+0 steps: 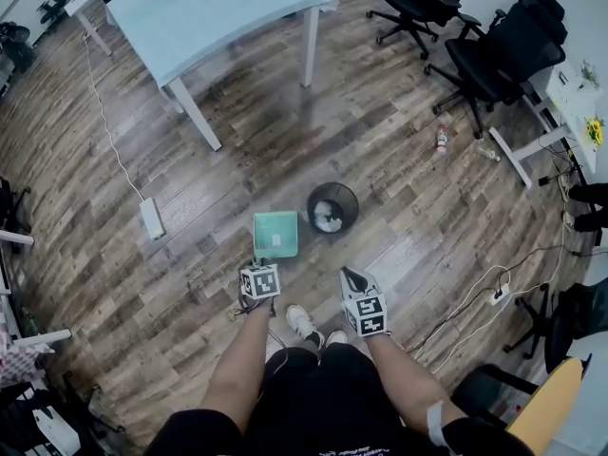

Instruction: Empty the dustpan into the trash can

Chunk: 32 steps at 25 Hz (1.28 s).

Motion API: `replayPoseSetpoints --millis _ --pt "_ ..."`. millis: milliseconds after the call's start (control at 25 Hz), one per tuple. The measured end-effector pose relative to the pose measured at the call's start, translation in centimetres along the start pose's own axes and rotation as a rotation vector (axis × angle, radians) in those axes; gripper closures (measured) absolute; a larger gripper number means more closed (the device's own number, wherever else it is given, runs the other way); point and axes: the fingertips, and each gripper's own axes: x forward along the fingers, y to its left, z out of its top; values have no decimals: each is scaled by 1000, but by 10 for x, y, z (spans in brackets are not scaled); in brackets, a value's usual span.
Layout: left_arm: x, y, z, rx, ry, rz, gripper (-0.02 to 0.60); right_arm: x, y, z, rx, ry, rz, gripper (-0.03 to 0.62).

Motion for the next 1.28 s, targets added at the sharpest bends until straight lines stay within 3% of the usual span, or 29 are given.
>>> replayPoseSetpoints --millis 160,280,360,480,760,1000,1200,1280 --pt "1 -9 8 -2 3 -25 483 2 4 0 -2 5 6 568" --pt "-4 -21 21 15 -52 -63 471 5 8 1 -3 7 18 568" --pt "-9 -28 27 52 -88 -84 397 6 12 2 -6 3 32 568" --pt "-21 -27 29 64 -115 -106 350 7 20 6 -19 -12 46 568" --pt "-82 -34 35 113 -233 -114 314 -4 30 28 -58 -72 90 568" --pt "-160 -65 66 80 -433 -144 335 -32 28 53 -58 -167 108 568" --pt "-220 -109 100 81 -586 -161 407 -64 5 78 -48 -252 102 568" --pt "-240 -121 103 74 -627 -152 487 -83 1 88 -47 -290 103 568"
